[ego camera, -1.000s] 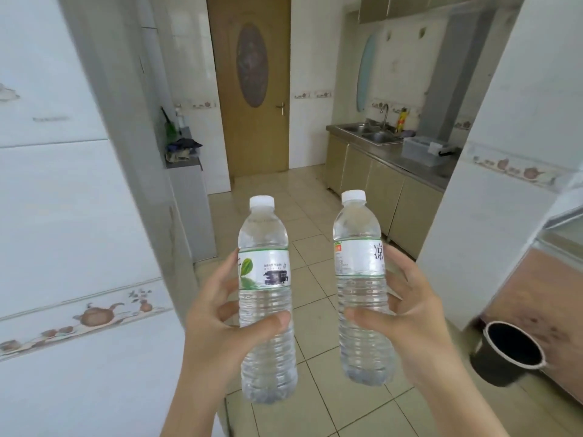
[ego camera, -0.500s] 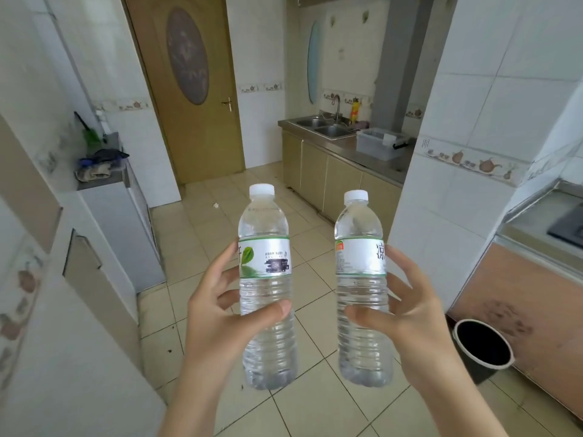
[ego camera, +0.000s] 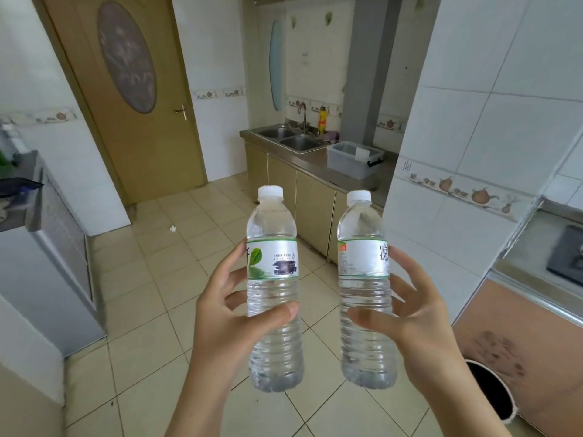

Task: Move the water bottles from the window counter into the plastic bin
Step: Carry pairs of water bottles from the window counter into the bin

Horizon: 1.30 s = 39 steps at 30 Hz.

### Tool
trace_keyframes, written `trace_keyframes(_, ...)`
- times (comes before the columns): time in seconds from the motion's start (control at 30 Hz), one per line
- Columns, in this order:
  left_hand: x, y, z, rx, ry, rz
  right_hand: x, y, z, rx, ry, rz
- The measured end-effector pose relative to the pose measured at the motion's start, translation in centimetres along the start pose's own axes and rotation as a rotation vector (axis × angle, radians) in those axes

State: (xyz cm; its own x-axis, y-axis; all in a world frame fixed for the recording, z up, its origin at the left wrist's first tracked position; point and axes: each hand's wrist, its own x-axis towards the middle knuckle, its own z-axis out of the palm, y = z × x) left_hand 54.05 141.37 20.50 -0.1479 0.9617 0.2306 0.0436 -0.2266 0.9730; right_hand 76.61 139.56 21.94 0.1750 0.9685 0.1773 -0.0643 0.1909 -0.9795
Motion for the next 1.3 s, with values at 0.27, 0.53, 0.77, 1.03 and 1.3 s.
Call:
trace_keyframes(0.27,13.6,-4.3,7.2,0.031,0.012,-0.007,15.3,4.2,-2.8,0.004,0.003,-0.026)
trace_keyframes(0.53,28.9,-8.5,14.9,0.037,0.031,-0.056,33.2,7.2,-4.9,0.0,-0.029,-0.004)
trace_keyframes(0.77,41.0,-11.0,18.8,0.035,0.026,-0.056,46.2,9.7,-4.6,0.0,-0.047,-0.009)
trace_keyframes(1.03,57.1,-16.0,21.0,0.046,-0.059,-0.05,60.5,14.3,-1.5,-0.035,0.011,0.025)
trace_keyframes(1.3,73.8,-19.2,24.3,0.049,-0.22,-0.049,73.9,17.1,1.0,-0.033,0.149,0.069)
